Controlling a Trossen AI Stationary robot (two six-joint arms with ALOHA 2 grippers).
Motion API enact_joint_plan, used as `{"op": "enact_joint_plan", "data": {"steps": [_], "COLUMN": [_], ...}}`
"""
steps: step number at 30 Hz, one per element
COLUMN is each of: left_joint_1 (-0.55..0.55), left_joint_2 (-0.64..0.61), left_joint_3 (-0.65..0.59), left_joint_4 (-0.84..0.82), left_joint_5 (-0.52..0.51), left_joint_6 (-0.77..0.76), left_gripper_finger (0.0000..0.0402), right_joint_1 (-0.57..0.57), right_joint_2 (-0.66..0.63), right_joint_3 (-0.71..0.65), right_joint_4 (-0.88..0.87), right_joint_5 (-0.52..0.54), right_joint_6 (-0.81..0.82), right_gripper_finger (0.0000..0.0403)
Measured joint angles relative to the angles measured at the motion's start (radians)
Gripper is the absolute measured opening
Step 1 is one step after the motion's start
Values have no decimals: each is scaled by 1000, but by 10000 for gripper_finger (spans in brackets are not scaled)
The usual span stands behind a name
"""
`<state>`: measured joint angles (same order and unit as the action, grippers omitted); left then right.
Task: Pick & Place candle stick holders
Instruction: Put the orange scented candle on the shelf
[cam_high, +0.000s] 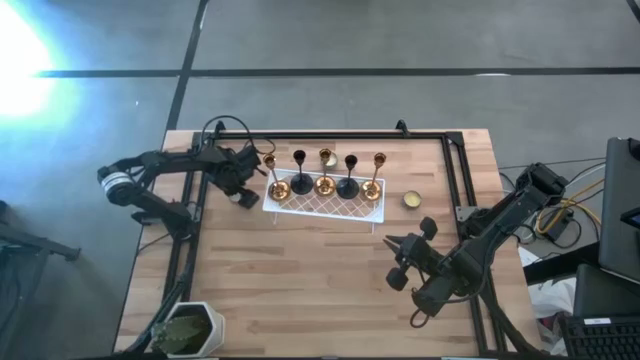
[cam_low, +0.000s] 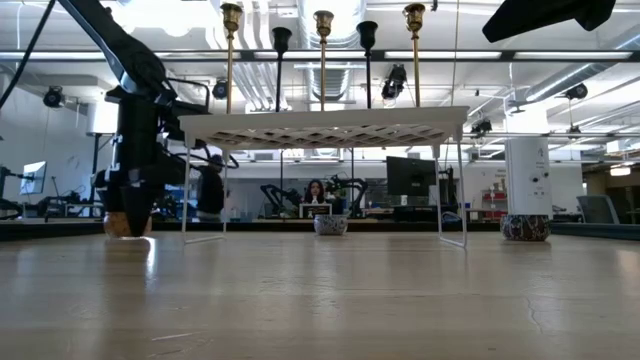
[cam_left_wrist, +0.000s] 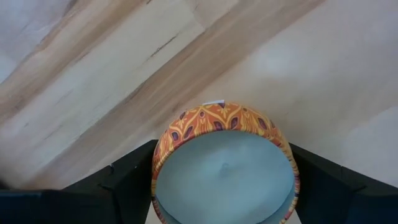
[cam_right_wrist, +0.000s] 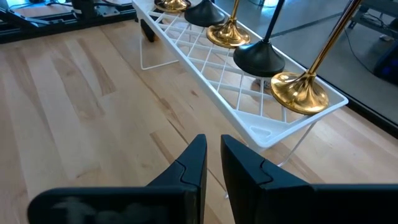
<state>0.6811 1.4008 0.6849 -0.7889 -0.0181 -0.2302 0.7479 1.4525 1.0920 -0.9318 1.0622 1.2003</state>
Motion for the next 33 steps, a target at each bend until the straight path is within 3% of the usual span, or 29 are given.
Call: {"op": "enact_joint_plan", "data": {"steps": [11, 18, 26, 33], "left_joint_1": [0, 0, 0, -2], "left_joint_2": [-177, -308, -407, -464], "left_joint_3": [75, 184, 361, 505], "left_joint_4": [-222, -419, -656, -787], "left_joint_5": [-40, -89, -88, -5], "left_joint_6": [-7, -30, -34, -48], "left_gripper_finger": [301, 301, 301, 301], "right_joint_1": [0, 0, 0, 0], "right_joint_2": [0, 0, 0, 0], "right_joint_3": [0, 0, 0, 0], "right_joint_4": [3, 4, 7, 7], "right_joint_5": [0, 2, 3, 3], "right_joint_6": [3, 4, 3, -37], "right_gripper_finger": [43, 43, 43, 43]}}
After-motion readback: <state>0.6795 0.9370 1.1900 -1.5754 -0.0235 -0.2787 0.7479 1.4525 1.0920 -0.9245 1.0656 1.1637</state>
